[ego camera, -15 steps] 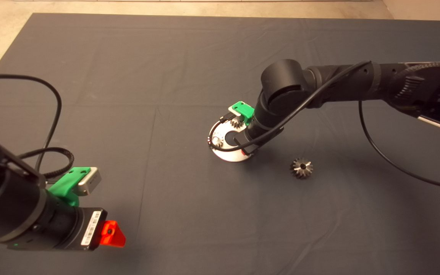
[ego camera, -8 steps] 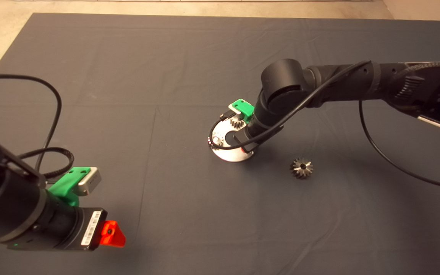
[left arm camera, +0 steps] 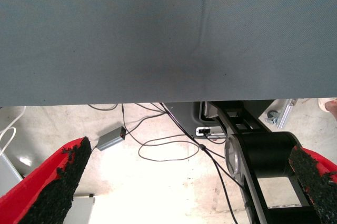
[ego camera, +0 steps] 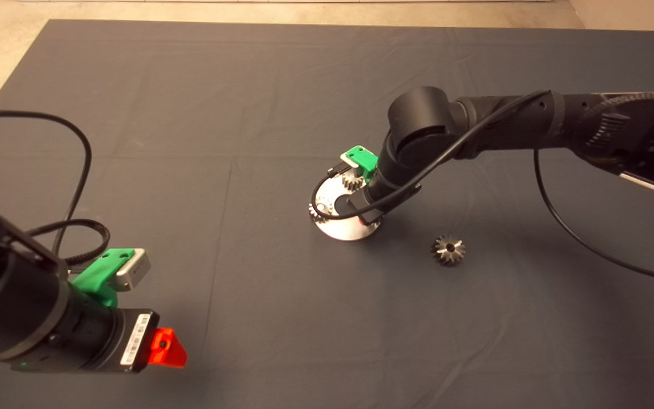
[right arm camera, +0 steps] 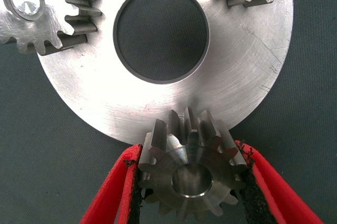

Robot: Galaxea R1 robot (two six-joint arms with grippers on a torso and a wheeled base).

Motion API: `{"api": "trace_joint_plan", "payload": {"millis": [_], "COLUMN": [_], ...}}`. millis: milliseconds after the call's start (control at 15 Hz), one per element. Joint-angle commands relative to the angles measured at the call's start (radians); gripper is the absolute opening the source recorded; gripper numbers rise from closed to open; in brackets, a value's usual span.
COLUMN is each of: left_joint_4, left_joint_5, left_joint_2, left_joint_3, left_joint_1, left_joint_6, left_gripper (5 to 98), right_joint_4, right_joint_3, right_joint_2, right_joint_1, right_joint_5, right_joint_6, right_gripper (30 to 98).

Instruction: Remove an incorrectly installed larger gear and replace it with the correct smaller gear

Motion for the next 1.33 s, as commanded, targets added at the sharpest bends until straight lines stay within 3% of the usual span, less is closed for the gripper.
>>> {"api": "trace_joint_plan", "payload": {"millis": [0,1267], "left_joint_4": [-0.018,-0.018], "left_joint_5": [0.002,0.002], "left_joint_2": [-0.002,-0.003], "left_joint_3": [0.013,0.013], "left_joint_1": [-0.006,-0.006], "left_joint_6": [-0.003,-0.003], "left_gripper": [97.7,97.7], "right_joint_4": [-0.037,-0.032], "right_joint_3": [-0.003,0.017], "right_joint_2": [0.005,0.0], "right_joint_1": [0.001,0.004], "right_joint_5": [-0.066,-0.11], "right_joint_6": [0.003,0.006], "right_gripper": [40.3,40.3]}}
